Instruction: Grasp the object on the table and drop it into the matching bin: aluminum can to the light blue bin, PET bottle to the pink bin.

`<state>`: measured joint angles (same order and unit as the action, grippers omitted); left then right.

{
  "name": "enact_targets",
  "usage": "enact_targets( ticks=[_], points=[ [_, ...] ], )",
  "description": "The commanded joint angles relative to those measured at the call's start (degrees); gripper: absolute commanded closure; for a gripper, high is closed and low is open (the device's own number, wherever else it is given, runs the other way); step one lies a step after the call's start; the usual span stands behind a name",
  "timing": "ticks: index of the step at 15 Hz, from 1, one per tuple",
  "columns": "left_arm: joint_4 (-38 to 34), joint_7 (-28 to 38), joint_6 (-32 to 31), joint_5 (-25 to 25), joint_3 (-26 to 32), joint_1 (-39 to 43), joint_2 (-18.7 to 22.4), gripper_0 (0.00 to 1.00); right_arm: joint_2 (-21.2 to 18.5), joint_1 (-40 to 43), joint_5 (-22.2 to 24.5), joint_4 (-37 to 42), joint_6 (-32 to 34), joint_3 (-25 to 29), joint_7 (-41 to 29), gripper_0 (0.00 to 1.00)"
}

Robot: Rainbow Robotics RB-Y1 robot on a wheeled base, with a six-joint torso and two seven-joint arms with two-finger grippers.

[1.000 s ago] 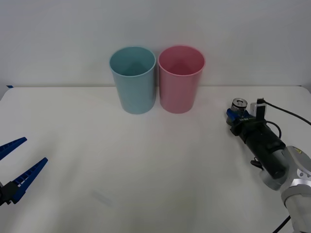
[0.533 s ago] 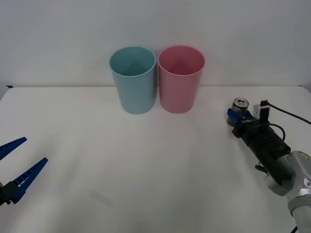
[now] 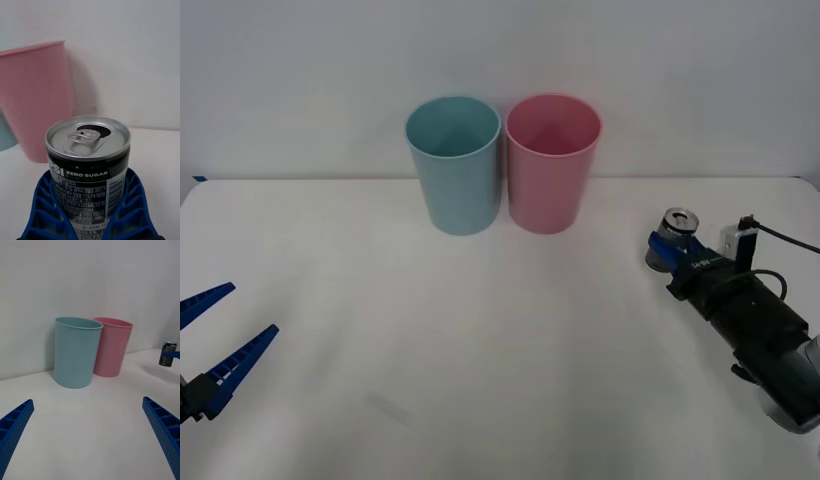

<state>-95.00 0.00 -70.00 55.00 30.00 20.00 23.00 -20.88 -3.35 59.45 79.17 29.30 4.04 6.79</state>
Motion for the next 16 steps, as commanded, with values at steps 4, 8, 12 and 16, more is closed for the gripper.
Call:
enact_targets(
  ticks=[4,8,12,16],
  points=[
    [0.0,0.0,0.0,0.0,0.0,0.0,0.0,0.00,-2.9,7.7,0.4,14.8,5.0,-0.8,-10.0,1.00],
    [0.0,0.0,0.0,0.0,0.0,0.0,0.0,0.00,-3.0,9.5,0.5,21.9,6.7,-0.8,-13.1,1.00],
    [0.0,0.0,0.0,0.0,0.0,0.0,0.0,0.00,-3.0,9.2,2.5,26.9,6.6,-0.7,-13.6,1.00],
    [0.0,0.0,0.0,0.0,0.0,0.0,0.0,0.00,-3.3,5.3,6.3,28.1,8.0,-1.0,-15.1,1.00]
  ],
)
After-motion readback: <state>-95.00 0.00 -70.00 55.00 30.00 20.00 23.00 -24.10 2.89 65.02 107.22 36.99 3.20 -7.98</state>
